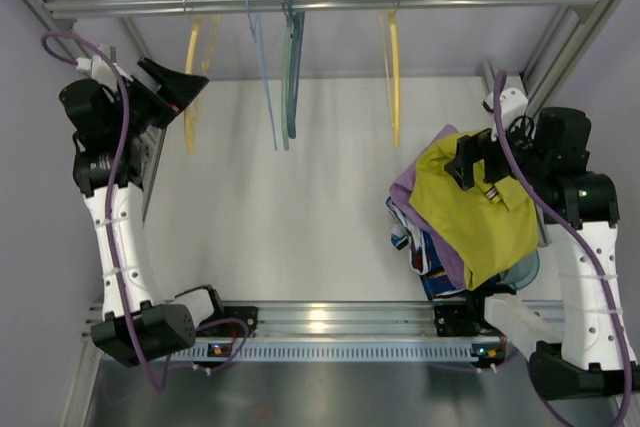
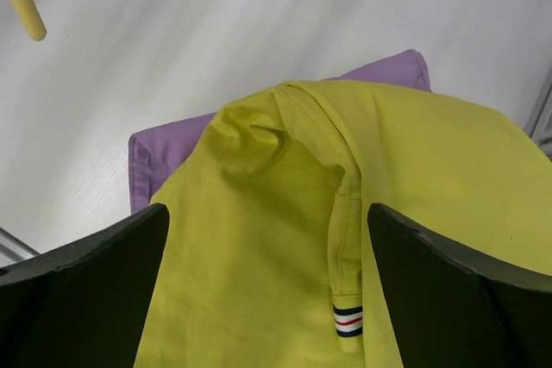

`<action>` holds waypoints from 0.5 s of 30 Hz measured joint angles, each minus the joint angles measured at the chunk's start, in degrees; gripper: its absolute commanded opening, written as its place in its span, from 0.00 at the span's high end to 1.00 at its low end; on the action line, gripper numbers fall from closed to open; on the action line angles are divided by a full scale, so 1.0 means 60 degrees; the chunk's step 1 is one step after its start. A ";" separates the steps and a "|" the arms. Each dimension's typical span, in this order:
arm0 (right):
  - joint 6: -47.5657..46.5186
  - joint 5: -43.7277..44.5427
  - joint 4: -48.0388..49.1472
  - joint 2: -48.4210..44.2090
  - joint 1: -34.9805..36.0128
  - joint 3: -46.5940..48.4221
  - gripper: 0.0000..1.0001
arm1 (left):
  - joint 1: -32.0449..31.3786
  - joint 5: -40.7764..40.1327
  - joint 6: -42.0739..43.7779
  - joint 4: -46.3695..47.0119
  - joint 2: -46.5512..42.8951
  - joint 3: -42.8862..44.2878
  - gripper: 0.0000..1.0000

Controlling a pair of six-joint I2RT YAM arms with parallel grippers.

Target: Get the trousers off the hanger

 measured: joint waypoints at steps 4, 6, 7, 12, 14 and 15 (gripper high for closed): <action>0.0029 0.0073 0.0011 -0.0317 0.0000 0.0000 0.01 | 0.0025 -0.1049 0.1756 -0.1599 -0.0586 -0.0025 0.01; 0.0044 0.0127 0.0018 -0.0488 0.0000 0.0000 0.00 | 0.0025 -0.1351 0.2674 -0.2499 -0.0645 -0.0007 0.01; 0.0080 0.0153 0.0022 -0.0576 0.0000 0.0000 0.01 | 0.0025 -0.1501 0.3257 -0.3005 -0.0645 0.0011 0.01; 0.0175 0.0357 0.0025 -0.0947 0.0000 -0.0022 0.01 | 0.0025 -0.1927 0.5788 -0.5315 -0.0739 0.0033 0.02; 0.0208 0.0452 0.0087 -0.1217 -0.0022 -0.0226 0.00 | 0.0025 -0.2197 0.6579 -0.6084 -0.0882 0.0029 0.01; 0.0233 0.0481 0.0087 -0.1370 -0.0033 -0.0393 0.01 | 0.0025 -0.2390 0.6961 -0.6470 -0.0987 0.0026 0.01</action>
